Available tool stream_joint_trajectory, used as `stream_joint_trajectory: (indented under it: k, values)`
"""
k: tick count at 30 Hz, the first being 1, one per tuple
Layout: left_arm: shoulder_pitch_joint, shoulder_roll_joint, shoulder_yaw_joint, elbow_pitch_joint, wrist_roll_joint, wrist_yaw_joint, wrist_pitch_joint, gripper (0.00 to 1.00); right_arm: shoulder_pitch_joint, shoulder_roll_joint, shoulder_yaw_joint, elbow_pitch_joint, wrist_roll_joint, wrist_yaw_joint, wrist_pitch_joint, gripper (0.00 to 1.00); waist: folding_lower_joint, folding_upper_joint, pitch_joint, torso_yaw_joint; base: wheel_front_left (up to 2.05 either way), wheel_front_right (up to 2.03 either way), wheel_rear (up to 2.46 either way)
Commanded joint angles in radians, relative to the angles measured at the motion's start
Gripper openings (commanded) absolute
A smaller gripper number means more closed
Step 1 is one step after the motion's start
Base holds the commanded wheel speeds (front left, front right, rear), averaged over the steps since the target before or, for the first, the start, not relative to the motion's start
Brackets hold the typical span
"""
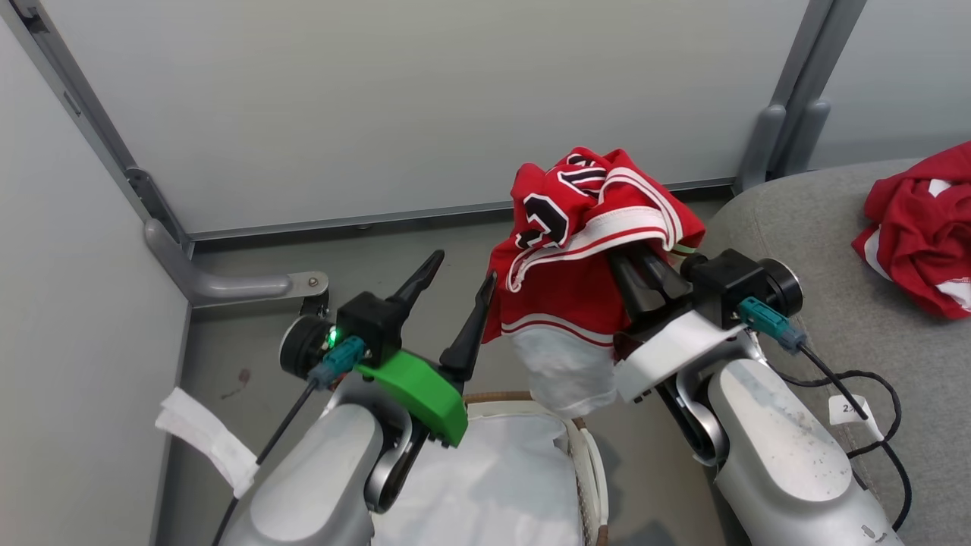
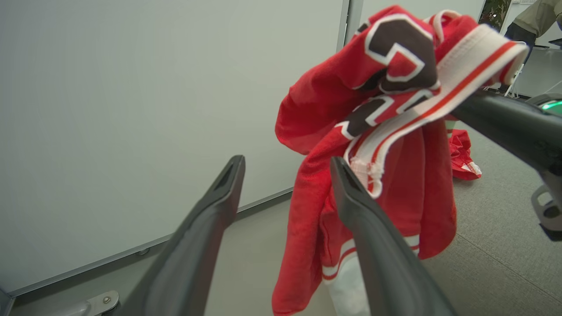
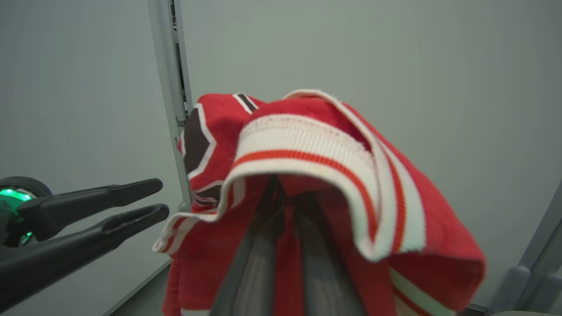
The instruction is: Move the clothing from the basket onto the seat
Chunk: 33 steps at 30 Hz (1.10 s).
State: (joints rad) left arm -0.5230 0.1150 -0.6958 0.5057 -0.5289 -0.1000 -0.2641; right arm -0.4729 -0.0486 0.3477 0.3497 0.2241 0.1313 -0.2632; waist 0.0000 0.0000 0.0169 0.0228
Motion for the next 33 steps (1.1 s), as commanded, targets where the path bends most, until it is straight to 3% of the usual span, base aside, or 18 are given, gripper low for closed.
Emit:
stream_joint_trajectory:
  k: [1, 8, 19, 33]
  values:
    - [0.033, 0.002, 0.014, -0.010, 0.022, -0.005, 0.000, 1.00, 0.018, -0.004, -0.009, -0.005, -0.007, -0.001, -0.002, 0.00, 0.0000, 0.0000, -0.001, 0.000, 0.00, 0.00, 0.00]
    - [0.160, -0.026, 0.091, -0.047, 0.089, -0.021, 0.000, 1.00, 0.043, -0.004, -0.042, -0.010, -0.030, -0.001, -0.002, 0.00, 0.0000, 0.0000, -0.010, -0.005, 0.00, 0.00, 0.00]
    - [0.199, -0.048, 0.131, -0.069, 0.151, -0.032, 0.000, 1.00, 0.063, -0.004, -0.082, -0.007, -0.054, -0.001, -0.002, 0.00, 0.0000, 0.0000, -0.020, -0.052, 0.00, 0.00, 0.00]
    - [0.177, -0.060, 0.106, -0.105, 0.173, -0.031, 0.000, 1.00, 0.047, -0.003, -0.210, -0.002, -0.158, -0.001, -0.002, 0.00, 0.0000, 0.0000, 0.047, -0.302, 0.00, 0.00, 0.00]
